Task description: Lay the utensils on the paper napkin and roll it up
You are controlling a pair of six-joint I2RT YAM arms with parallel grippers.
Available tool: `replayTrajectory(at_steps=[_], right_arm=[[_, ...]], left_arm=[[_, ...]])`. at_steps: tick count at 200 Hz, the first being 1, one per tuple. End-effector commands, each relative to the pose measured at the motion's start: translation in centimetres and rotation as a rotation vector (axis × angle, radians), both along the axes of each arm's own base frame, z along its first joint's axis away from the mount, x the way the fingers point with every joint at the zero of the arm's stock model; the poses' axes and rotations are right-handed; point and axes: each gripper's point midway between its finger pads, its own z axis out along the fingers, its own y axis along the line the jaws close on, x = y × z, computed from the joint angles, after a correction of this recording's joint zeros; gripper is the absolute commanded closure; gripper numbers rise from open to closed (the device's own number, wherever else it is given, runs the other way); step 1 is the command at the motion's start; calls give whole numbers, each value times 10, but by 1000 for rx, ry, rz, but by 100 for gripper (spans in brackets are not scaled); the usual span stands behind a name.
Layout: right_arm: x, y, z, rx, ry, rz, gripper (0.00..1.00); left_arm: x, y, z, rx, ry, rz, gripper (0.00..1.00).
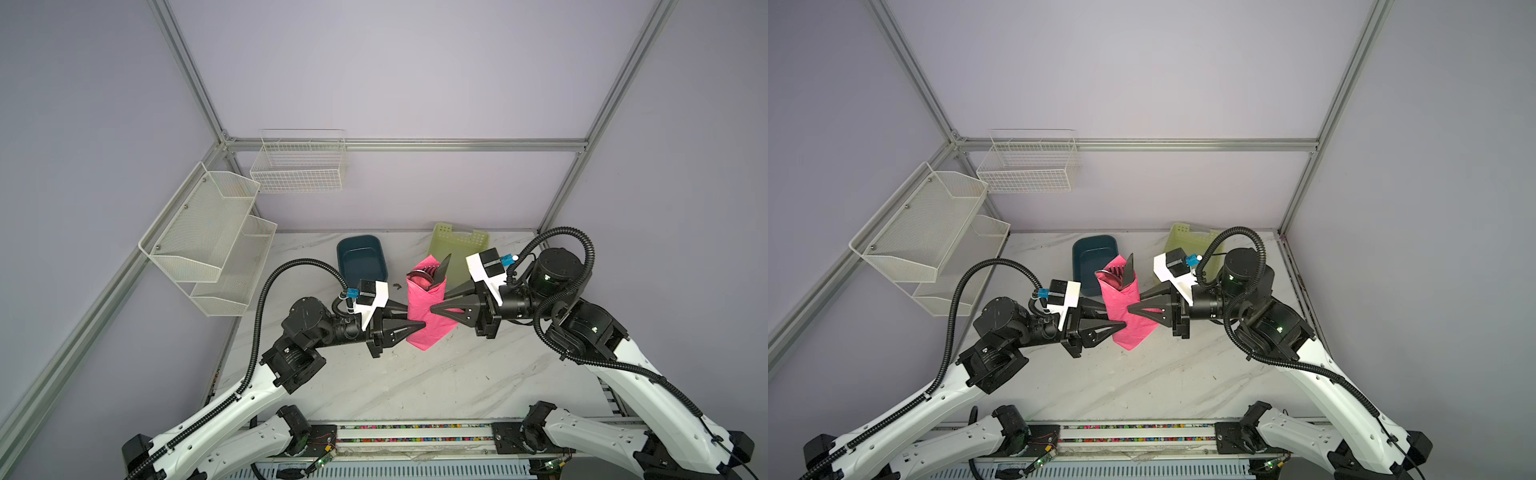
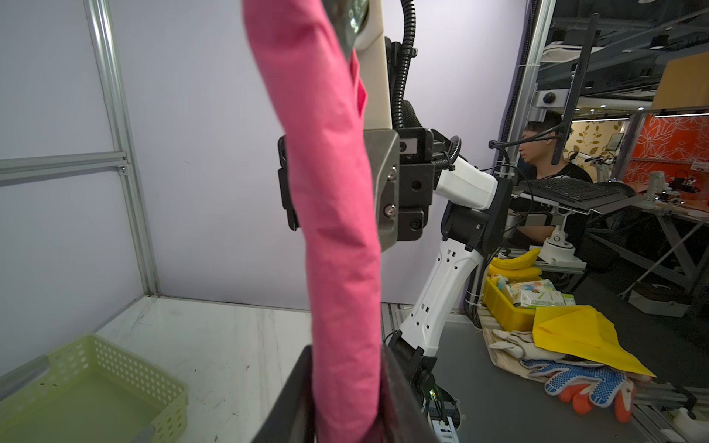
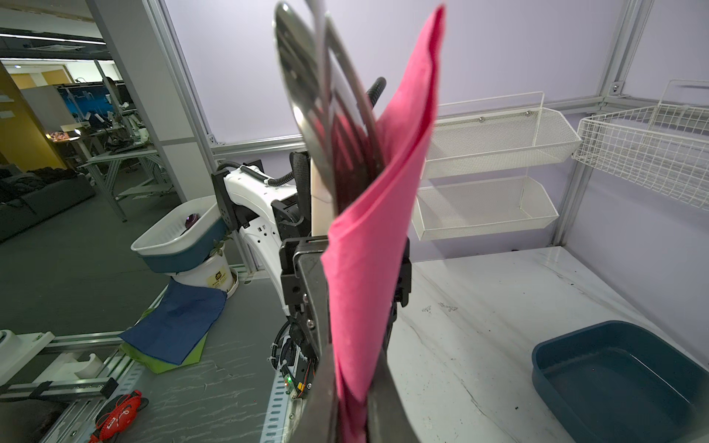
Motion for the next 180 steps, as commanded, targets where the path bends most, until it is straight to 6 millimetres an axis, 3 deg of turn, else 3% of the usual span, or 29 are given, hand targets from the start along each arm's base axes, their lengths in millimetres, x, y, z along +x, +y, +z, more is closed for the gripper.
replayTrajectory(at_steps=[1, 86, 98, 124, 153, 180], right_arm=[[-12, -7, 30, 79, -84, 21, 100], [1, -7, 20, 37, -64, -52, 100], [3, -7, 18, 29, -57, -72, 87], [6, -12, 18, 29, -61, -114, 70], [12, -21, 22, 21, -60, -195, 58], [17, -29, 23, 23, -48, -262, 56]], left_arm=[[-11, 2, 21, -37, -41, -47, 77], [-6, 9, 26, -50, -62, 17, 97], [-5, 12, 29, -58, -68, 36, 99], [-2, 17, 33, -74, -71, 78, 100], [10, 24, 36, -89, -60, 169, 100], [21, 32, 41, -125, -48, 253, 100]])
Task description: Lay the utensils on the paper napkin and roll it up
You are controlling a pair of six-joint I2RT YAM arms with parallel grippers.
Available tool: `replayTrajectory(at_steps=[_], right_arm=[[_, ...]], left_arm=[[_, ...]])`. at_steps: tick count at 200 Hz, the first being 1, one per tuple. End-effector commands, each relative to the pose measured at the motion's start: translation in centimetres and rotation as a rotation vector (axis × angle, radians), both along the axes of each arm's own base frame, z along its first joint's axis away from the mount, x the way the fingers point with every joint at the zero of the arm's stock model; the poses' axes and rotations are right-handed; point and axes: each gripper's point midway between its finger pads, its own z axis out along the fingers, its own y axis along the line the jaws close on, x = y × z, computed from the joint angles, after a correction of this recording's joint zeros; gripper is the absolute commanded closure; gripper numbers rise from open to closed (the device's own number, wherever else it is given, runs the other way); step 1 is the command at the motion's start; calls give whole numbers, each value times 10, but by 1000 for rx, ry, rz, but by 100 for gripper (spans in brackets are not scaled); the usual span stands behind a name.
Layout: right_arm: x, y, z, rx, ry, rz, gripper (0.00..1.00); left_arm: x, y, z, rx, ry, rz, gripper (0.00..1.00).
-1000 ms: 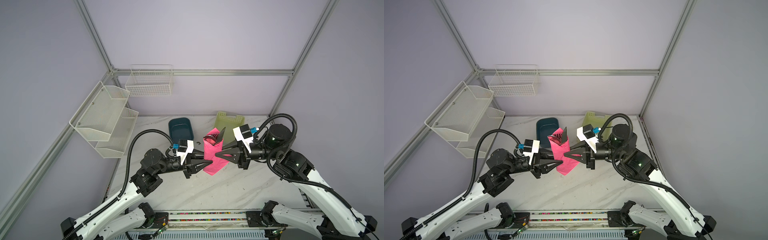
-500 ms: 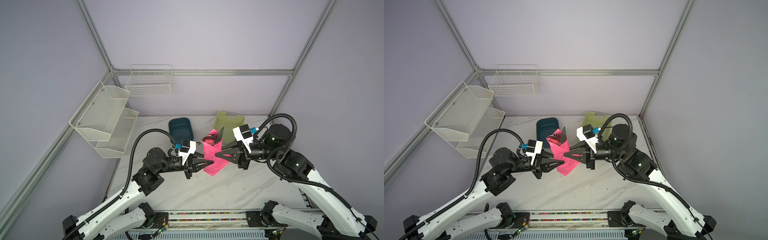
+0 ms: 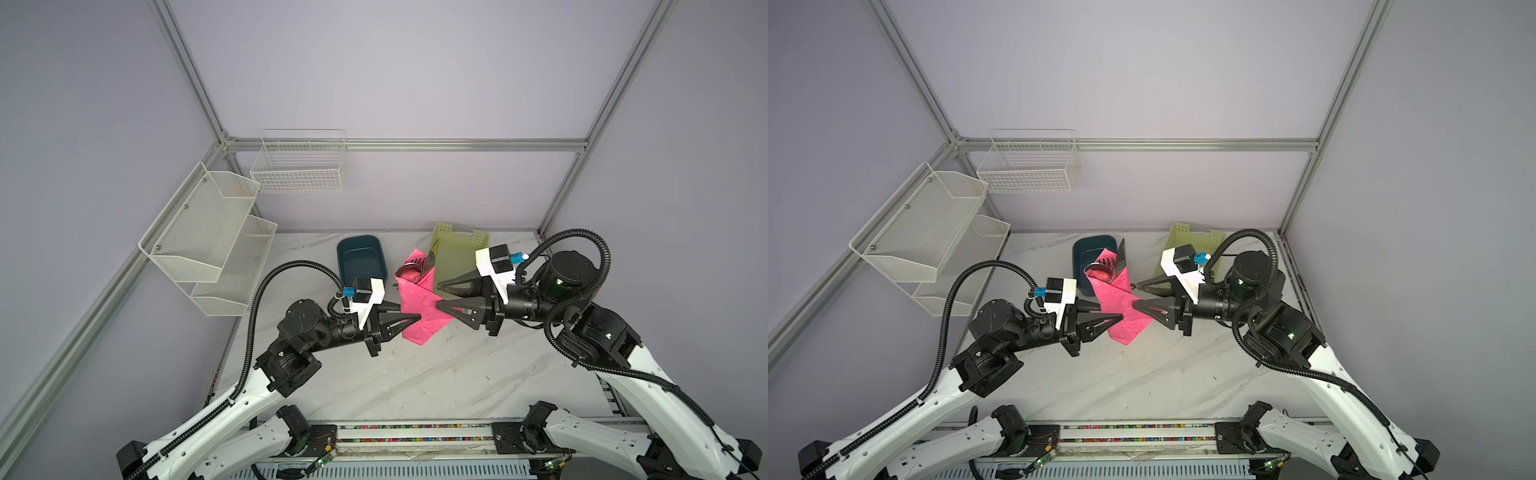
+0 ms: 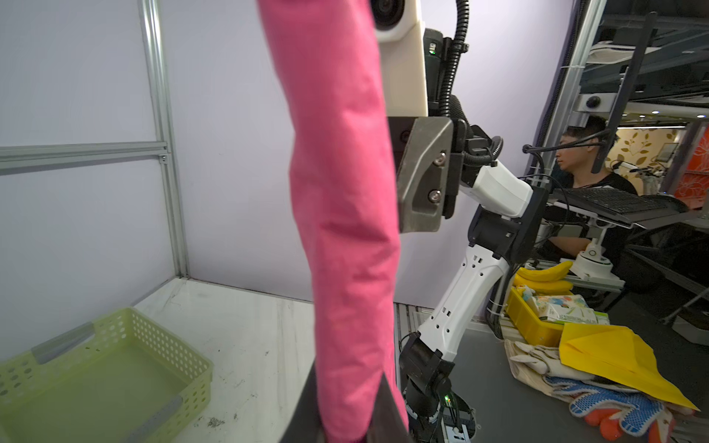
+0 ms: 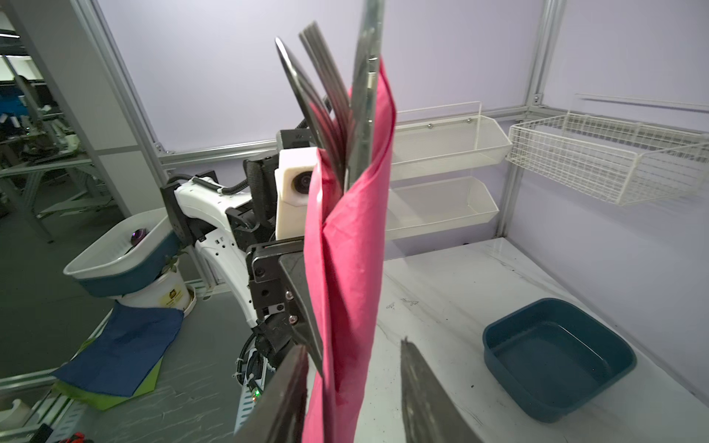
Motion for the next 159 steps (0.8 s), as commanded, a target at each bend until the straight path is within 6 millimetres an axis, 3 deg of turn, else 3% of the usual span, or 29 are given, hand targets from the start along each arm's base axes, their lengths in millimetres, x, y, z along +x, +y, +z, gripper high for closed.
replayTrajectory(at_steps=[1, 32, 70, 159], right_arm=[[0, -14, 15, 24, -29, -76, 56], [-9, -19, 26, 59, -42, -61, 56], [-26, -9, 21, 63, -24, 83, 56], [-2, 19, -8, 0, 17, 118, 55]], left_arm=[[7, 19, 39, -112, -82, 119, 100], [18, 25, 45, -152, -75, 190, 100], [29, 24, 51, -190, -63, 223, 100], [32, 16, 53, -193, -53, 203, 100]])
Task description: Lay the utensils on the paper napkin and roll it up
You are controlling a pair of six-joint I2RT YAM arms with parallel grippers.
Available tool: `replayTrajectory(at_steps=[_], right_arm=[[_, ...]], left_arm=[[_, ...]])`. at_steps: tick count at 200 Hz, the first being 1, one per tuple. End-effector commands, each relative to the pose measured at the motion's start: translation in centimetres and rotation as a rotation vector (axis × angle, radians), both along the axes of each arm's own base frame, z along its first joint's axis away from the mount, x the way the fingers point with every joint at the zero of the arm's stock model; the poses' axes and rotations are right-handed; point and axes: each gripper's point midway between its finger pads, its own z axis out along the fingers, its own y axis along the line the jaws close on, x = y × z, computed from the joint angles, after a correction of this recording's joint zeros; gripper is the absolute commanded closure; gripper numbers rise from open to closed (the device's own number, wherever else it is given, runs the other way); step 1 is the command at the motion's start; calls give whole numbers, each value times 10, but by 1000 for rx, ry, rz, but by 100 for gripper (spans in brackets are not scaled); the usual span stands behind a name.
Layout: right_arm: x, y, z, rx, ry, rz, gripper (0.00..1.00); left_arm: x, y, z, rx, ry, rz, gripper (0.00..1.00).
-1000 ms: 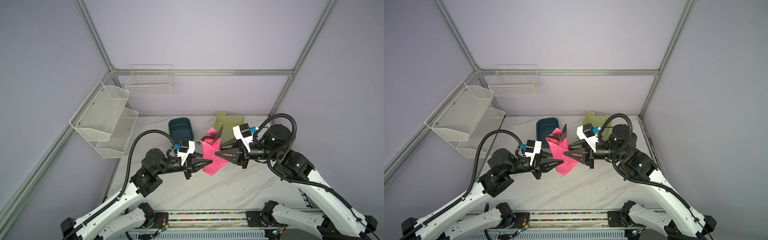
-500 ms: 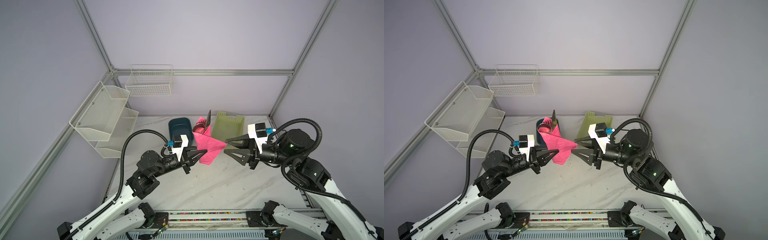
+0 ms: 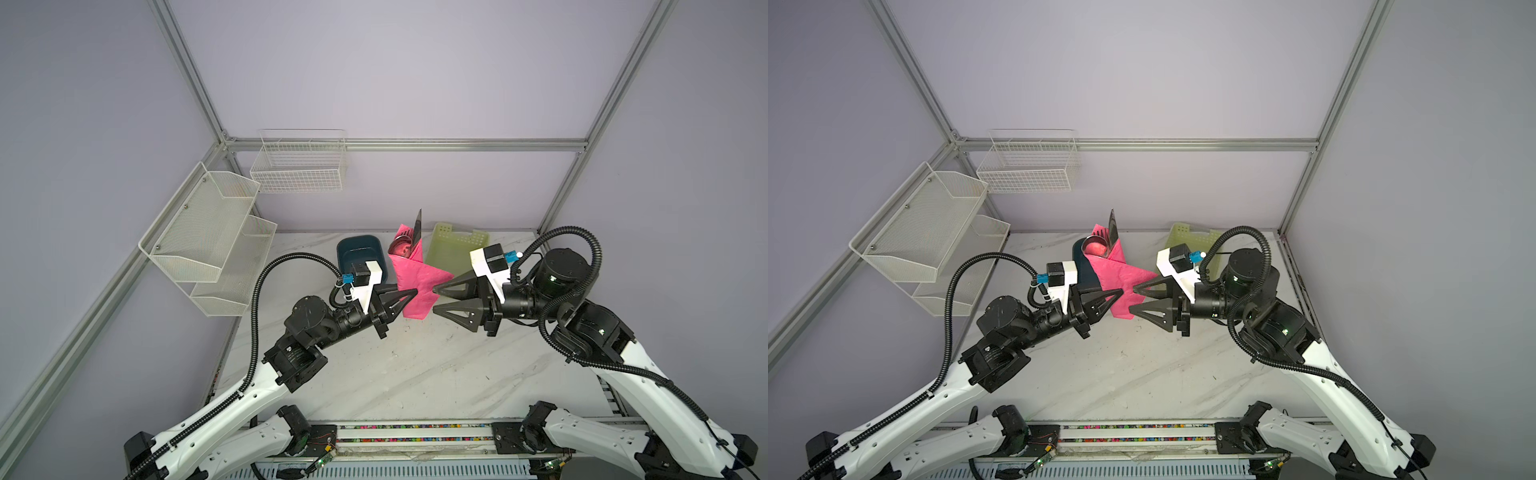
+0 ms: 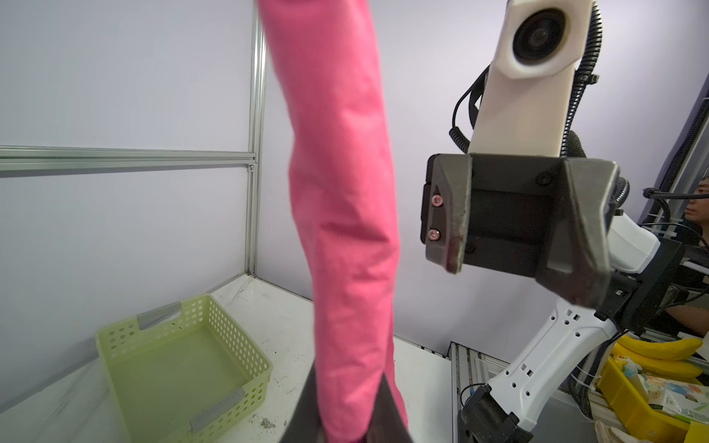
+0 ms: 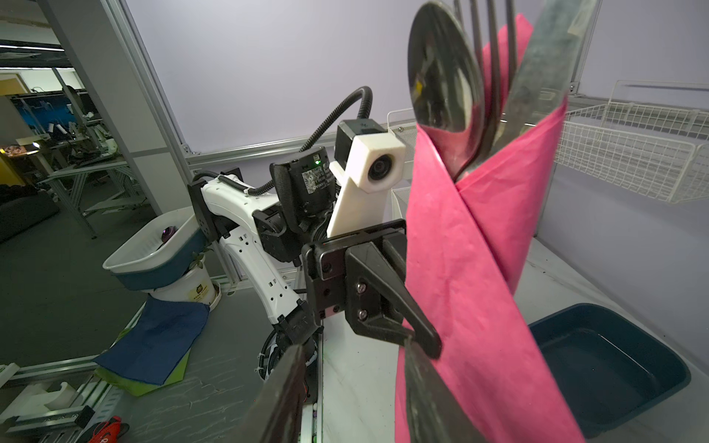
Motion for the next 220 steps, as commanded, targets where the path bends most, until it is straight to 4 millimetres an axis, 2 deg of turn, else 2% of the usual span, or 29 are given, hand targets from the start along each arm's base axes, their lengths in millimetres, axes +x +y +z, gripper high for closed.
replayTrajectory(at_steps=[1, 24, 90, 220], right_arm=[[2, 4, 1, 11, -33, 11, 55], [10, 8, -6, -6, -19, -12, 54], [24, 7, -13, -30, -12, -85, 54], [40, 6, -27, -87, 2, -166, 54]], left_arm=[[-12, 14, 51, -129, -113, 6, 100], [-14, 12, 52, -128, -120, -14, 100], [-18, 7, 55, -134, -129, -50, 100], [-21, 9, 55, -146, -141, -54, 100]])
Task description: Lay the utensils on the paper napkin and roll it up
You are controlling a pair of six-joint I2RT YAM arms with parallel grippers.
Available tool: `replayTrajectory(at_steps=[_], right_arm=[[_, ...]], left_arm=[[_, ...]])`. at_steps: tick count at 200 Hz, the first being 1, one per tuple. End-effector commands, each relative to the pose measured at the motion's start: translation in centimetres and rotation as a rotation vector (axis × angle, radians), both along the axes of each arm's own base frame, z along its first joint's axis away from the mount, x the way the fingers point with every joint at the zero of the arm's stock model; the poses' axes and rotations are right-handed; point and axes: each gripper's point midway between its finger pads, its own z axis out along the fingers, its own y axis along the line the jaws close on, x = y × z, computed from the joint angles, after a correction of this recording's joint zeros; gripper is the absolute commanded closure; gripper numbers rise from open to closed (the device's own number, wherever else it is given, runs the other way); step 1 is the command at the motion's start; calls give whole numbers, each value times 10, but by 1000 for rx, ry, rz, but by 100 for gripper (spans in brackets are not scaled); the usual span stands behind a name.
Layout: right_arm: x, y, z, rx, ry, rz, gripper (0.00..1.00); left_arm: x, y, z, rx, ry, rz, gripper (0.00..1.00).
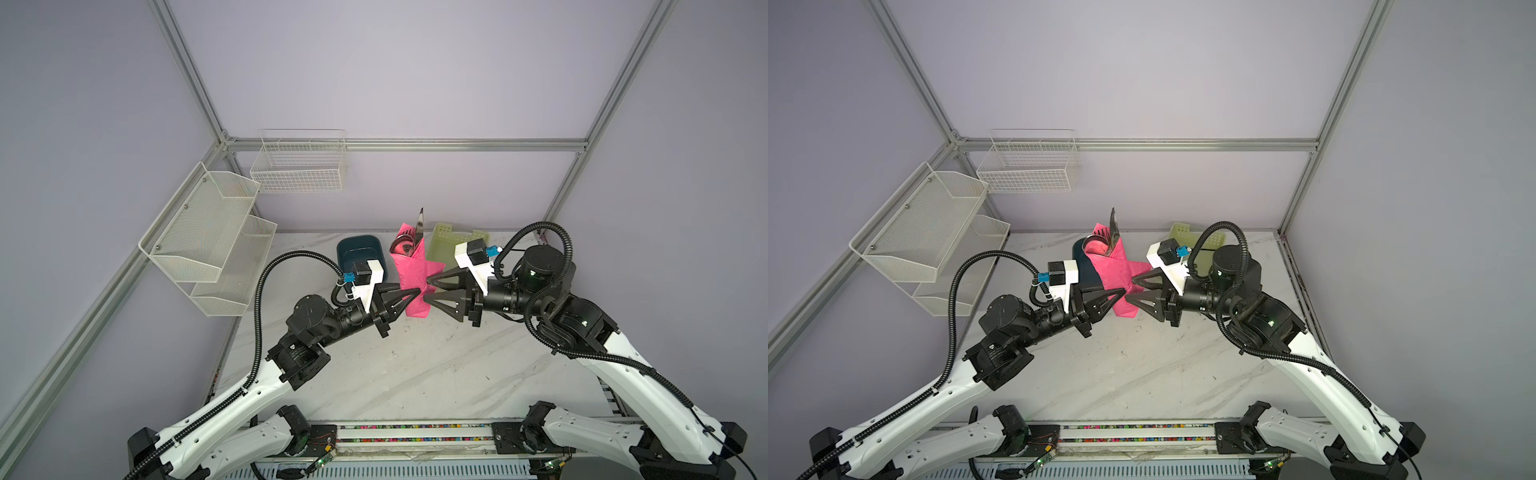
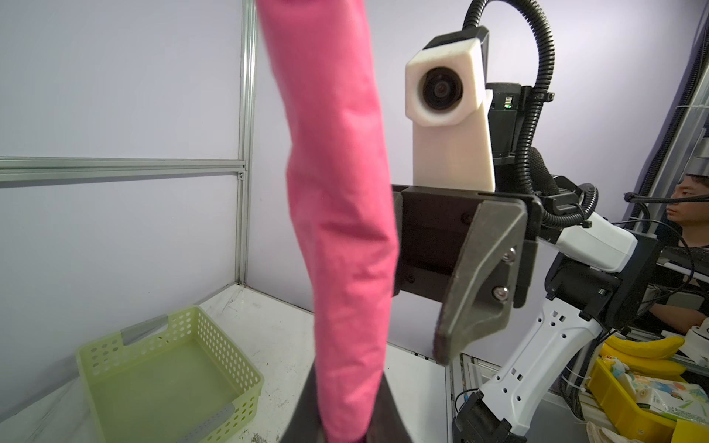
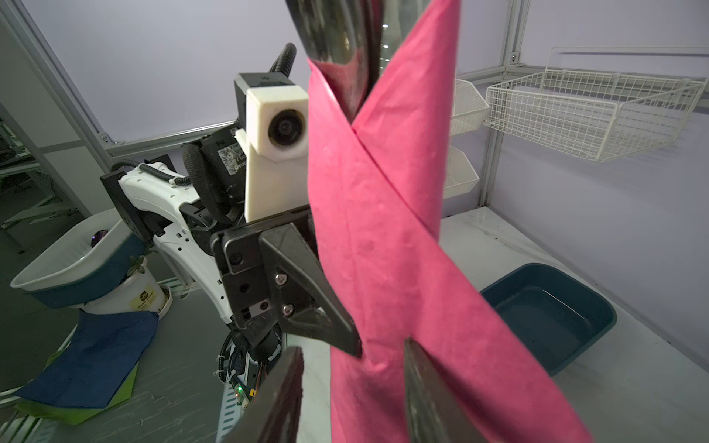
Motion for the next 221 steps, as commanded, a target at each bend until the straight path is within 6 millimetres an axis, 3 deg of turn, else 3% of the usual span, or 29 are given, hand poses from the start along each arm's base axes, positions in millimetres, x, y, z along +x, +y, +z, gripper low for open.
replayTrajectory(at_steps=[1, 221], right_arm=[[3, 0, -4, -19, -10, -14, 54], [-19, -2, 24, 46, -62, 85, 63]], left_arm=[[-18, 14, 49, -125, -117, -21, 100], [-24, -8, 44, -108, -103, -156, 100]])
